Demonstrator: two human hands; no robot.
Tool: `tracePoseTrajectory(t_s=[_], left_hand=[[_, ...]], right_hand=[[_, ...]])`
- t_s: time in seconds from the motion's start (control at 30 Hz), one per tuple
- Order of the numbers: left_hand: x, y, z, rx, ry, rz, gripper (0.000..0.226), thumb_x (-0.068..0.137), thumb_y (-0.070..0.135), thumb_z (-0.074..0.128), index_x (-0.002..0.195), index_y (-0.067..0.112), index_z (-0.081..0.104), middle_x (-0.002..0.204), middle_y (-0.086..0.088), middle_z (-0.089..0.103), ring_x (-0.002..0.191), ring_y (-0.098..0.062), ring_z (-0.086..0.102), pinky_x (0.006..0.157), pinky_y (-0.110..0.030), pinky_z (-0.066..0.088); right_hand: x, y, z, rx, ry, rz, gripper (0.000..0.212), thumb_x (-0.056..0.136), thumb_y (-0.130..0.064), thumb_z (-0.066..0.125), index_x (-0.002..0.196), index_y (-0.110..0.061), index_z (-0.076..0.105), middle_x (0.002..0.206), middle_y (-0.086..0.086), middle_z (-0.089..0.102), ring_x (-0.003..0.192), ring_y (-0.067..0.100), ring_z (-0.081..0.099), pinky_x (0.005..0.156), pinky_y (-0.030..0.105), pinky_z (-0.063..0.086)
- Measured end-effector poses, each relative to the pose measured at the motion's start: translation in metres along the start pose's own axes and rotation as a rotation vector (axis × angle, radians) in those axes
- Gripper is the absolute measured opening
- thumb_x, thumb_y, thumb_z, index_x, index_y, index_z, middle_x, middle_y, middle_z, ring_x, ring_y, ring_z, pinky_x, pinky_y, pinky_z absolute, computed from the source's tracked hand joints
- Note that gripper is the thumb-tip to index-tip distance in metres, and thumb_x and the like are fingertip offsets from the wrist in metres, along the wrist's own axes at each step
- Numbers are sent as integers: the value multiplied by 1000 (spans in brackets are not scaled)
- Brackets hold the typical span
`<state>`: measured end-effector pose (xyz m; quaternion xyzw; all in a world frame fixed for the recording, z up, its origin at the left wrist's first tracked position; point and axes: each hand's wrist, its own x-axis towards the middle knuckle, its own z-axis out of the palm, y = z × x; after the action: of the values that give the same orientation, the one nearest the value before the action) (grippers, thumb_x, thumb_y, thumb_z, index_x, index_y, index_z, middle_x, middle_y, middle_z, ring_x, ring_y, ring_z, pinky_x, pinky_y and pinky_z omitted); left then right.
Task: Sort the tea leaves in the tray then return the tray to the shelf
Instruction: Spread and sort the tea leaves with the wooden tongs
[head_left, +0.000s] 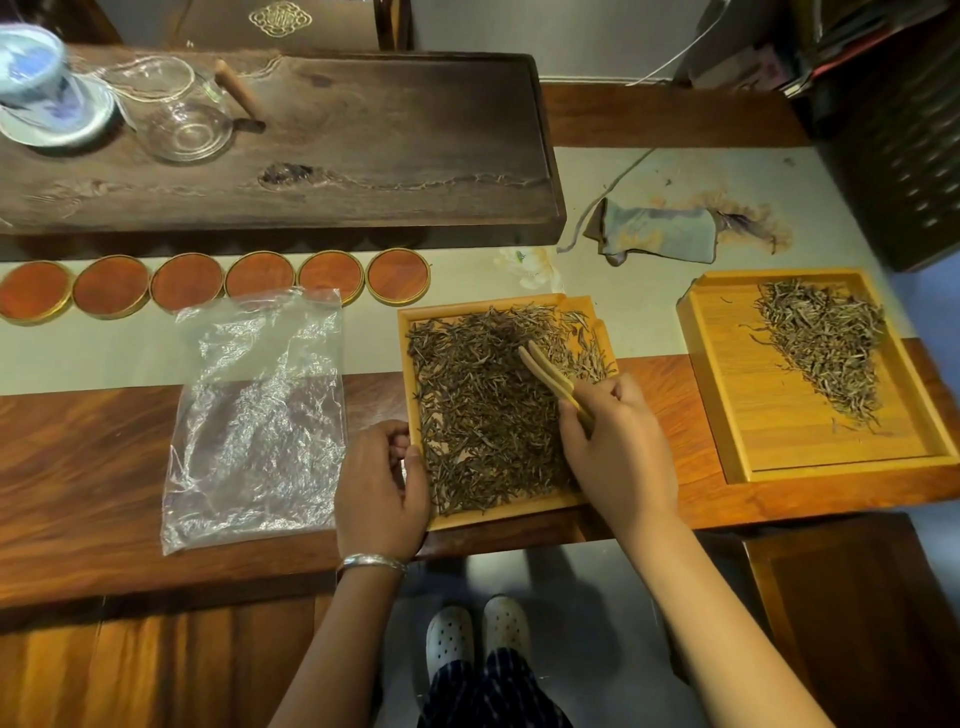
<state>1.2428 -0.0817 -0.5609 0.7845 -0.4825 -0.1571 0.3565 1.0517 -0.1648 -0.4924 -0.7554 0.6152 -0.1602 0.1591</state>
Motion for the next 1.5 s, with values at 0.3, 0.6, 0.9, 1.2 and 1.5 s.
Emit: tracePoseTrajectory(t_s=[0.3,0.6,0.9,1.2,1.5], left_hand=[[0,2,0,-2,-2,-7,6,86,22,48,90,18,50,78,8,45,66,-1,37,58,-10,25],[0,4,-1,-5,6,23,7,86,22,47,88,26,42,77,8,43,66,-8,40,57,-12,25],[1,0,1,-8,4,31,4,86,22,47,89,24,45,76,8,44,67,-8,40,59,-12,26],[0,0,0,-5,-6,4,7,86,22,47,91,18,50,78,7,46,67,-7,40,58,-10,25],[0,2,-1,-5,-12,1,13,86,22,46,93,14,53,79,5,49,68,-10,43,57,-12,26]], right_hand=[[8,5,-4,-87,3,46,23,95,-26,50,106,-10,63,100,8,52,70,21,56,55,34,52],[7,12,-5,-97,13,112,24,94,-26,52,107,-10,64,99,10,52,72,25,56,57,32,49],[-8,19,-15,-95,6,80,21,92,-25,55,105,-12,66,92,4,50,66,17,50,52,27,40],[-30,16,-13,-69,-47,26,14,92,-24,56,99,-14,64,91,1,50,65,21,55,46,28,41],[-86,8,-16,-20,-51,1,17,86,-24,65,102,-20,66,98,0,56,54,28,60,38,33,45]])
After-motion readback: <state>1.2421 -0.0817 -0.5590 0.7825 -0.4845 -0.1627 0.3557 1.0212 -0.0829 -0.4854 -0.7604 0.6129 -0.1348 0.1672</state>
